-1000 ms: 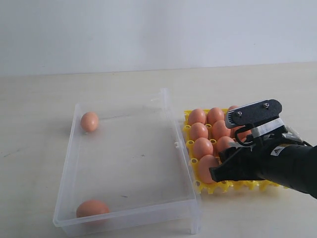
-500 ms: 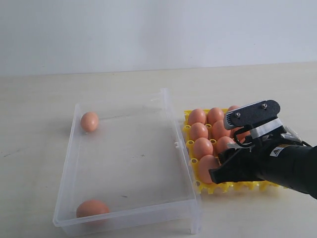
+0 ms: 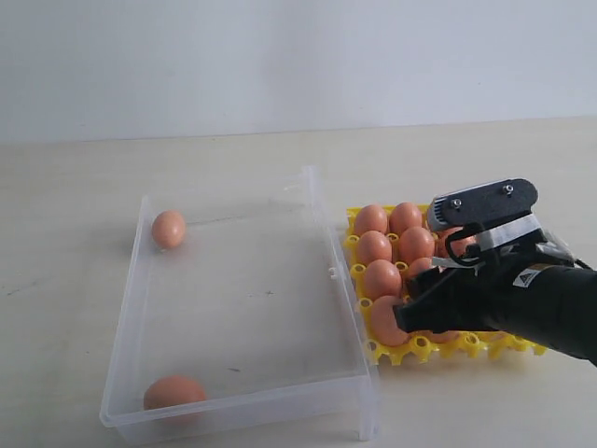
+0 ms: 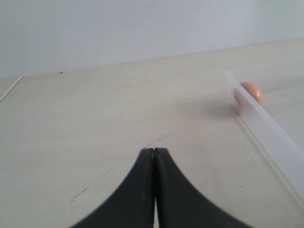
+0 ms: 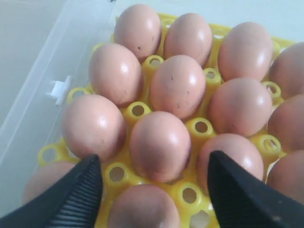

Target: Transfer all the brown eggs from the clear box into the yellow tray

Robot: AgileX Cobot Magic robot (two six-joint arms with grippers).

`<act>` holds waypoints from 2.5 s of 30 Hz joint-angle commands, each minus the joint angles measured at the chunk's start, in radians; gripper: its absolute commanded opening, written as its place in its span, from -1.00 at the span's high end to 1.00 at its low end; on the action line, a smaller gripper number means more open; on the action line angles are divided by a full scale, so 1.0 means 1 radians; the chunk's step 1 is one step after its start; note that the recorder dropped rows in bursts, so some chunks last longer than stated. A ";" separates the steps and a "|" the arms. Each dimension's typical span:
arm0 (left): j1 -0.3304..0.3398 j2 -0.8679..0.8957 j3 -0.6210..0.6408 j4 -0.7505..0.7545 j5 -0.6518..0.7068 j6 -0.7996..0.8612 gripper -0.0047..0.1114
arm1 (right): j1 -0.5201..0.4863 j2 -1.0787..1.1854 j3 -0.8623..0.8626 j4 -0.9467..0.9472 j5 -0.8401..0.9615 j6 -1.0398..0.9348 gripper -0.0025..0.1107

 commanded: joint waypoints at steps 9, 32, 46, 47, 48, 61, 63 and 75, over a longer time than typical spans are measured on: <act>-0.001 0.001 -0.004 0.001 -0.013 -0.004 0.92 | 0.116 -0.077 -0.399 -0.069 0.606 -0.048 0.60; -0.001 0.001 -0.004 0.001 -0.013 -0.004 0.92 | 0.311 0.573 -1.159 -0.327 1.276 -0.067 -0.06; -0.001 0.001 -0.004 0.001 -0.013 -0.004 0.92 | 0.336 0.577 -1.180 -0.393 1.313 0.045 -0.18; -0.001 0.001 -0.004 0.001 -0.013 -0.004 0.92 | 0.342 0.577 -1.180 -0.393 1.313 0.043 -0.18; -0.001 0.001 -0.004 0.001 -0.013 -0.004 0.92 | 0.349 0.577 -1.180 -0.393 1.313 0.043 -0.18; -0.001 0.001 -0.004 0.001 -0.013 -0.004 0.92 | 0.394 0.602 -1.180 -0.410 1.292 0.039 -0.18; -0.001 0.001 -0.004 0.001 -0.013 -0.004 0.92 | 0.399 0.610 -1.180 -0.407 1.292 0.034 -0.18; -0.001 0.001 -0.004 0.001 -0.013 -0.004 0.92 | 0.417 0.667 -1.273 -0.418 1.308 0.024 -0.18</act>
